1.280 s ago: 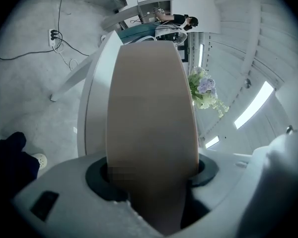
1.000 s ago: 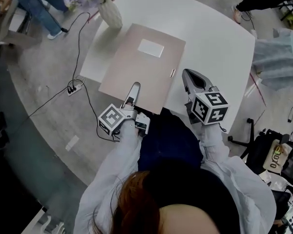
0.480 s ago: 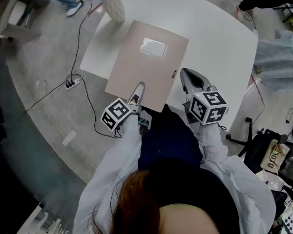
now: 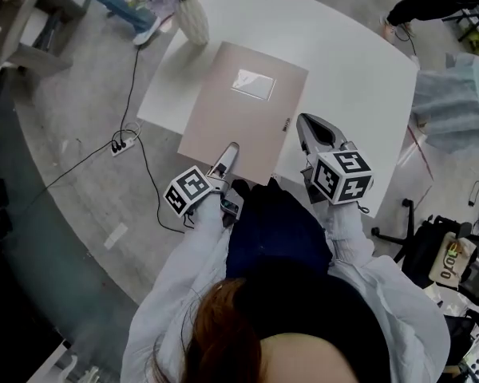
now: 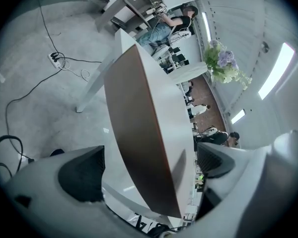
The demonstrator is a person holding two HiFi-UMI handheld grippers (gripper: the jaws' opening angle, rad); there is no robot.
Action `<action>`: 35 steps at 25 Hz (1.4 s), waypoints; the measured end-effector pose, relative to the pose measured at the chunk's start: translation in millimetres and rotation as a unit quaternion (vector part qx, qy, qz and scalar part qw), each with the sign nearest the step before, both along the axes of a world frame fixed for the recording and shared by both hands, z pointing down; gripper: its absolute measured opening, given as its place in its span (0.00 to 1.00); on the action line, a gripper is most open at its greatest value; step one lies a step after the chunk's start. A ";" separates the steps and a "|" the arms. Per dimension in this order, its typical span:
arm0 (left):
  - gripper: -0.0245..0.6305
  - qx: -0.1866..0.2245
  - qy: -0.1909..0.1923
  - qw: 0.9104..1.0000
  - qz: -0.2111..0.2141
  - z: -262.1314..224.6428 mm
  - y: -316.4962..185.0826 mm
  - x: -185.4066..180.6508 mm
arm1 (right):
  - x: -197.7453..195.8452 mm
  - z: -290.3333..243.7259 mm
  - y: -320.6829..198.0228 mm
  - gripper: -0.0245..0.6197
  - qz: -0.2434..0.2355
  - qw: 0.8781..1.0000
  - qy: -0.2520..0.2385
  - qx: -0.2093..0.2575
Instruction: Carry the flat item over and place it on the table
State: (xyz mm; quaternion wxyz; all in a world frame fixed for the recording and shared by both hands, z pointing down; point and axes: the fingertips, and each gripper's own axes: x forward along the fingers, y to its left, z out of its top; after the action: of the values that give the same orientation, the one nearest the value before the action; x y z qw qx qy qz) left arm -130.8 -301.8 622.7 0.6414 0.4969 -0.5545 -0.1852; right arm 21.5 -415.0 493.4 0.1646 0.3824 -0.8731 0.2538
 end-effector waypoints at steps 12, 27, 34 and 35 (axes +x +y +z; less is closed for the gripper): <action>0.87 0.116 -0.187 0.972 0.080 -101.5 20.6 -55.3 | -16.3 -44.3 13.0 0.05 -0.011 0.998 -0.016 0.054; 0.51 0.286 -0.349 0.872 0.188 -212.8 -46.4 -19.8 | -15.5 -99.6 22.8 0.05 -0.006 0.991 -0.055 0.119; 0.15 0.347 -0.395 0.820 0.228 -225.9 -53.6 18.7 | 17.5 -101.9 28.1 0.05 0.016 0.988 -0.026 0.149; 0.09 0.349 -0.395 0.818 0.231 -224.4 -54.0 22.2 | 22.1 -99.2 29.2 0.05 0.018 0.989 -0.022 0.148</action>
State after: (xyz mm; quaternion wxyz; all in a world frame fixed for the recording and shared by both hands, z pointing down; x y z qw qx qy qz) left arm -108.6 -355.8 398.3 0.1747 0.8315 -0.5274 -0.0008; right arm 43.6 -385.8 394.2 0.0822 0.4128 -0.8973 0.1331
